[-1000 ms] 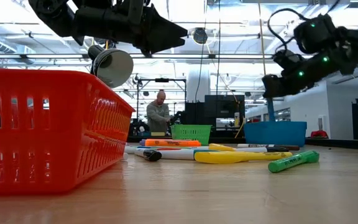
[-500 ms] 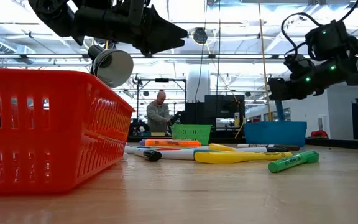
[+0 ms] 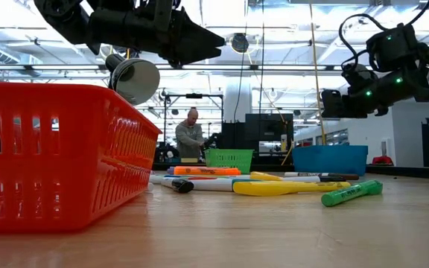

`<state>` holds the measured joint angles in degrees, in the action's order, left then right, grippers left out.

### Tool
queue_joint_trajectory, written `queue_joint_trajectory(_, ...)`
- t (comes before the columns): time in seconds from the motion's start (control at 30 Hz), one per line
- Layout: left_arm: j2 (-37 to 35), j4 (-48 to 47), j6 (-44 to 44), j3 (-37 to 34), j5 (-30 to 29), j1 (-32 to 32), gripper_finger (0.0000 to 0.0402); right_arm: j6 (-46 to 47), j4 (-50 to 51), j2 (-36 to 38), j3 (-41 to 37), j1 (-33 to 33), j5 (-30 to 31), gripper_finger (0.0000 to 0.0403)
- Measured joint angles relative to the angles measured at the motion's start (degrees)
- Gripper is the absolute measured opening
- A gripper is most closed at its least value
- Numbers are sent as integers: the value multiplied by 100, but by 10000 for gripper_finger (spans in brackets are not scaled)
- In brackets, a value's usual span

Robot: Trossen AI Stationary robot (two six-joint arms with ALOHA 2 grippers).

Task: Pick & Place Markers
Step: Put the blue highlighter into the dark blue bin, then put the bottom orange highlighter into the dark blue bin

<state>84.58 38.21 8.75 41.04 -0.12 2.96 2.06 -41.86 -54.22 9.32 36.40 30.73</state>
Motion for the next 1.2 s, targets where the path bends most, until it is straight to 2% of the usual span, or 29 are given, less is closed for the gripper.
queue_joint_trajectory(0.17, 0, -58, 3, 0, -248, 0, 267, 46, -134, 0, 0, -2, -565, 155)
queue_joint_trajectory(0.3, 0, -67, 13, 0, -860, 0, 267, 95, -189, -2, 0, -2, -702, 155)
queue_joint_trajectory(0.4, 0, -249, -7, 0, -905, 4, 267, 96, -189, 0, 0, -2, -703, 155)
queue_joint_trajectory(0.5, 6, -1288, -365, 129, -1149, 8, 266, 100, -207, 0, 0, -2, -703, 155)
queue_joint_trajectory(0.6, 13, -3328, -935, 764, -1558, 243, 266, 268, -245, -2, 0, -2, -707, 155)
queue_joint_trajectory(0.67, 145, -4475, -1115, 1276, -1395, 455, 266, 342, -326, -2, 0, -2, -712, 155)
queue_joint_trajectory(0.73, 303, -5146, -995, 1659, -922, 622, 266, 376, -376, 0, 0, -2, -853, 155)
queue_joint_trajectory(0.87, 623, -5559, -157, 2168, 305, 850, 266, 438, -386, -2, 0, -2, -1136, 155)
queue_joint_trajectory(1.2, 1888, -5823, 470, 2334, 321, 810, 266, 436, -362, 0, 0, -2, -1306, 155)
